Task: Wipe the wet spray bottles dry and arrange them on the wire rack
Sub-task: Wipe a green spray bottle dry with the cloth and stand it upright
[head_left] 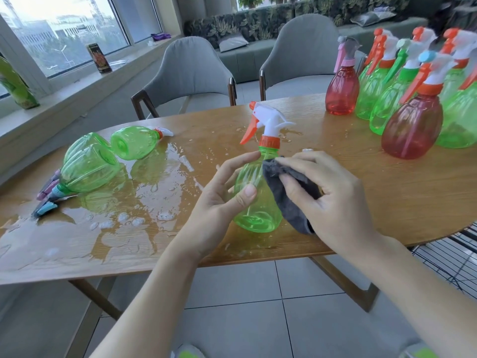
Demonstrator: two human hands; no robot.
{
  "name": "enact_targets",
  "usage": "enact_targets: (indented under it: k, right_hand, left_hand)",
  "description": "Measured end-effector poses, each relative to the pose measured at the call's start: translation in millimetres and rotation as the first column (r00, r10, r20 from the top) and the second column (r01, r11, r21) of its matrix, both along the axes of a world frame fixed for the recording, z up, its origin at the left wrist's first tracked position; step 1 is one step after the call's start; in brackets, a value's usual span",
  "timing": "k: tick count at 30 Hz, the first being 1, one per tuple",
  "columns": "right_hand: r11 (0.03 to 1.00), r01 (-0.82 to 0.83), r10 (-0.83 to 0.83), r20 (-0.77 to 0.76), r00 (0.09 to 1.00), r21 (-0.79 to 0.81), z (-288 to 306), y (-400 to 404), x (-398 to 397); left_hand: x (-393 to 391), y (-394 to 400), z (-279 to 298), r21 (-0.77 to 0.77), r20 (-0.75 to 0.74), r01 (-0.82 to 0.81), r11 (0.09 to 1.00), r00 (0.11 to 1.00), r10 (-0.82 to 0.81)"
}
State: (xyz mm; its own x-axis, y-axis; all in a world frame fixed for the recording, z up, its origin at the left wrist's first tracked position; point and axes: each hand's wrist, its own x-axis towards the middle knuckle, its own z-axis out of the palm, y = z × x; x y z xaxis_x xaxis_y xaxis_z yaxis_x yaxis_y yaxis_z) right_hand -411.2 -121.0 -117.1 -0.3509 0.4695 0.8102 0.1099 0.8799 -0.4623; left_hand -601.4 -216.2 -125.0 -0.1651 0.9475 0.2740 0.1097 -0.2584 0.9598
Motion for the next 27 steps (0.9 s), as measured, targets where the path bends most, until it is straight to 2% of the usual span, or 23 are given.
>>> enact_targets:
  k: [2, 4, 9, 16, 21, 27]
  right_hand:
    - [0.999, 0.042, -0.042, -0.001, 0.999, -0.01, 3.9, 4.0, 0.1]
    - [0.999, 0.041, -0.041, 0.012, 0.999, -0.004, 1.8, 4.0, 1.4]
    - [0.989, -0.125, 0.116, 0.112, 0.987, 0.084, -15.3, -5.5, 3.1]
    - [0.953, -0.212, 0.155, 0.252, 0.955, 0.217, -21.7, -7.5, 9.0]
    - [0.957, -0.201, 0.145, 0.252, 0.957, 0.211, -24.4, -4.2, 13.6]
    - [0.974, -0.15, 0.122, 0.162, 0.979, 0.171, -16.1, -0.6, 4.0]
  left_hand:
    - [1.7, -0.5, 1.0, 0.004, -0.022, -0.025, 1.0, 0.999, 0.025]
    - [4.2, 1.7, 1.6, -0.004, 0.029, -0.029, 1.0, 0.999, 0.029]
    - [8.7, 7.1, 2.7, -0.039, 0.126, -0.128, 0.991, 0.983, 0.132]
    - [10.6, 9.4, 5.2, -0.07, 0.08, -0.199, 0.978, 0.976, 0.204]
    - [9.4, 8.7, 4.4, -0.045, 0.082, -0.231, 0.972, 0.969, 0.234]
    - [8.7, 4.2, 5.2, -0.012, -0.051, -0.168, 0.986, 0.985, 0.167]
